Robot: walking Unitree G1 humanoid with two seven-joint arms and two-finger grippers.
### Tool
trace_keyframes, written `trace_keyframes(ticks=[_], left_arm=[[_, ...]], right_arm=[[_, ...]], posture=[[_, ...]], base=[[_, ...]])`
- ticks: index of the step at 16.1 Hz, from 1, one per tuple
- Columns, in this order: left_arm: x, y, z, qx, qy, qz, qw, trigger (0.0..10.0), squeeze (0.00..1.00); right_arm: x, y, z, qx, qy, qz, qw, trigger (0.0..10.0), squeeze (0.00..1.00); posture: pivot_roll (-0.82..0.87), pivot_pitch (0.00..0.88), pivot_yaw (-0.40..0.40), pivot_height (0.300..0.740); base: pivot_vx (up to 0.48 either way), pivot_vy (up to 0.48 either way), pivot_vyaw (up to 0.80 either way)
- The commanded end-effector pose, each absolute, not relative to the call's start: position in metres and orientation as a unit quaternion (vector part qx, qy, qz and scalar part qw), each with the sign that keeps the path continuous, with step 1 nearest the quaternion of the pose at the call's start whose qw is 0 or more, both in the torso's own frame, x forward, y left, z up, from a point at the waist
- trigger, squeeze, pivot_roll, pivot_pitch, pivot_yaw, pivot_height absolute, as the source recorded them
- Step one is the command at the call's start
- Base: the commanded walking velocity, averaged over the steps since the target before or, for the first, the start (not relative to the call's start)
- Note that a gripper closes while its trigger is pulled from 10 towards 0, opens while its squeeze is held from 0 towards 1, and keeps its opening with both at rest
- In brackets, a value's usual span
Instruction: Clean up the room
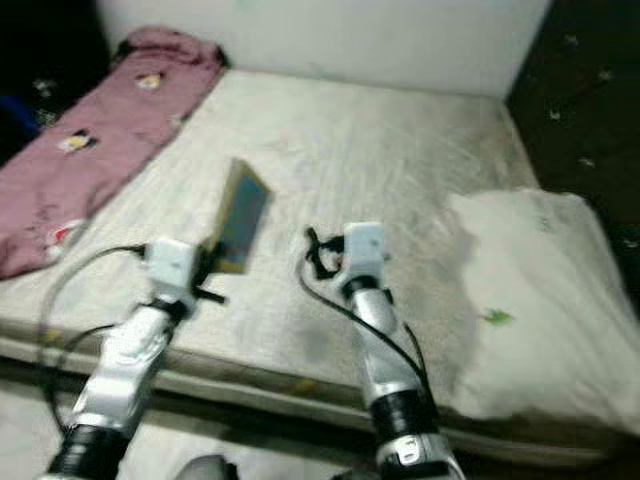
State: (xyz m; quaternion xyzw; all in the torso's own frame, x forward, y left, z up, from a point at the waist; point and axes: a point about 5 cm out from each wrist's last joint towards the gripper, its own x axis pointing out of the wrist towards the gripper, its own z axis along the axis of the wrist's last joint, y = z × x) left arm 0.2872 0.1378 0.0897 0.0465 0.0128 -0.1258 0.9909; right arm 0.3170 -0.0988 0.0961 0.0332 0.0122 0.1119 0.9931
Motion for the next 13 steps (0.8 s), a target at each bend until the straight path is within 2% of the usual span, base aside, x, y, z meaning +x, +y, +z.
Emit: trace_keyframes(ticks=[1,13], left_arm=[[0.2897,0.1277,0.0995,0.042,-0.012,-0.141,0.989,10.0,0.00],[0.2932,0.1311,0.1018,0.028,-0.018,-0.127,0.991,10.0,0.00]], right_arm=[[0.3178,-0.1084,0.0950,0.027,0.013,0.101,0.994,10.0,0.00],[0.3204,-0.1091,0.0952,0.031,0.015,0.095,0.995,10.0,0.00]], posture=[[0.10,0.000,0.001,0.740],[0.09,0.000,0.001,0.740]], base=[[0.000,-0.319,0.00],[0.000,0.000,-0.04]])
